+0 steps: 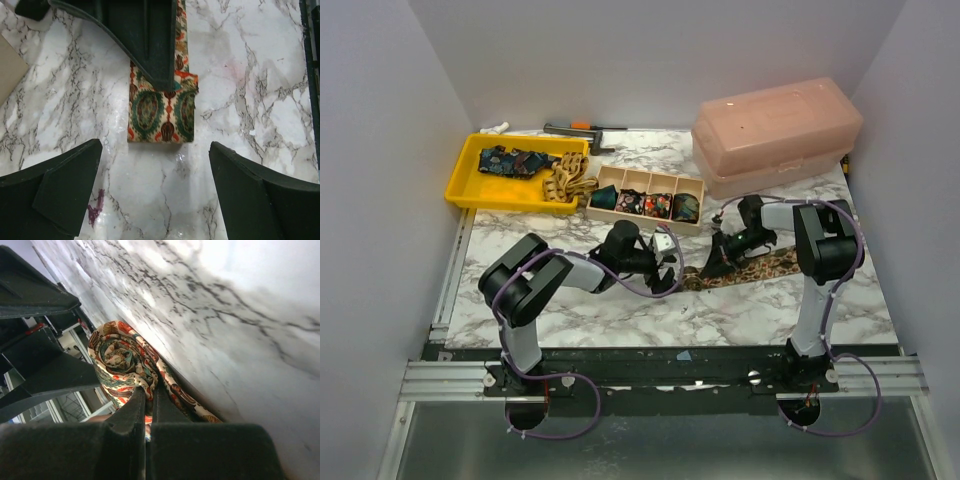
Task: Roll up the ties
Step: Roll the tie at the center of the board.
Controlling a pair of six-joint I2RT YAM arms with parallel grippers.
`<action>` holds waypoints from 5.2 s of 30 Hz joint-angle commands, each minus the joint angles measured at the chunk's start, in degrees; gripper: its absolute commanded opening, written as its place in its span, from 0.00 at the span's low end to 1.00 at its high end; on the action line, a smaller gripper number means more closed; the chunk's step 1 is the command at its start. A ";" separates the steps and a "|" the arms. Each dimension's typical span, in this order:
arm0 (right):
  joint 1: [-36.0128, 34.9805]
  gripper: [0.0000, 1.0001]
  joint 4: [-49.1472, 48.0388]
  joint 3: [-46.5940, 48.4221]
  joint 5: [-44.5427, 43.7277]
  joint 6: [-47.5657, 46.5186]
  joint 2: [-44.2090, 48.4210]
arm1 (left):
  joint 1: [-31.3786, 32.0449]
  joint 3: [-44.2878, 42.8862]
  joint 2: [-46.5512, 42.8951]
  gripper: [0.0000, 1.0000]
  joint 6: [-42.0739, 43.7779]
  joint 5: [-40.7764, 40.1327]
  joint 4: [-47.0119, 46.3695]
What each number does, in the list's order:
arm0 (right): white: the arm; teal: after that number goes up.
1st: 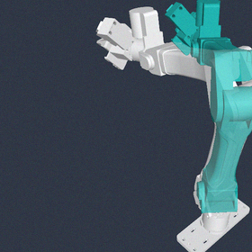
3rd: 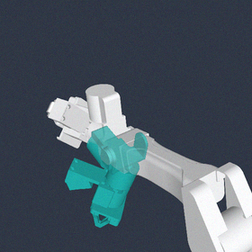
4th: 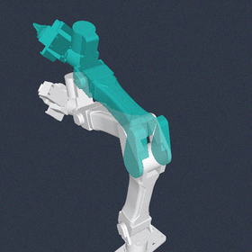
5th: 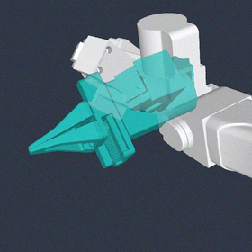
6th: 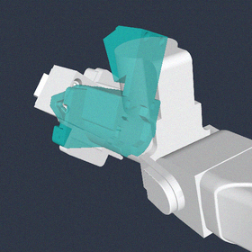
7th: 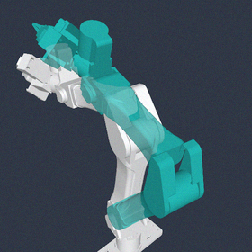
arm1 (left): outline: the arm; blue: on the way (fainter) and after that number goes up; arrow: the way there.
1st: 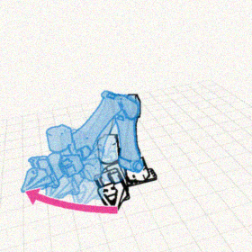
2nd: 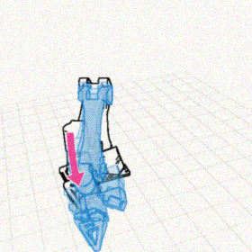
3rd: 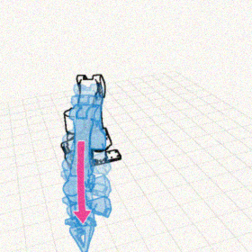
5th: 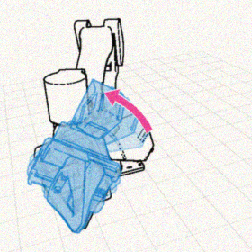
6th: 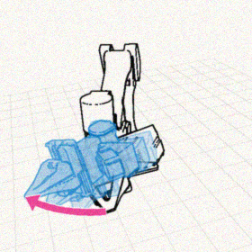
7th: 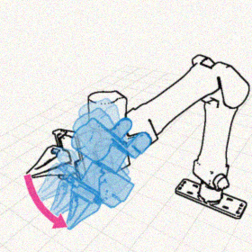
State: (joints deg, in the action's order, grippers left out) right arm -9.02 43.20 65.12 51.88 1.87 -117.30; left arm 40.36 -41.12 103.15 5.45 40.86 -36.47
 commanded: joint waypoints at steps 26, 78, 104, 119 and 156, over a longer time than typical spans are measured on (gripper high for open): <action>0.28 0.43 -3.86 0.47 -0.39 -2.52 1.49 | 2.90 -2.20 9.96 0.20 9.96 -5.77 -0.80; -3.26 0.00 -3.20 1.96 -17.12 -0.26 -5.72 | -0.51 3.72 -0.64 0.74 14.65 1.10 -1.86; -4.43 0.00 1.37 5.08 -18.20 -5.76 -9.63 | 4.82 -12.25 11.76 0.48 12.83 5.26 -0.98; -4.95 0.00 1.23 4.31 -11.14 -9.10 -5.85 | 4.84 -15.92 19.45 0.40 19.70 -9.76 18.60; 1.55 0.12 4.01 3.61 -1.72 -10.70 1.37 | 7.86 -21.81 20.84 0.33 24.37 -15.90 44.99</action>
State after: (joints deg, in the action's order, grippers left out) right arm -7.53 49.30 69.76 52.66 -8.62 -114.24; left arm 48.03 -67.29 116.64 28.51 33.41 -8.16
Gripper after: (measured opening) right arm 0.304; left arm 0.411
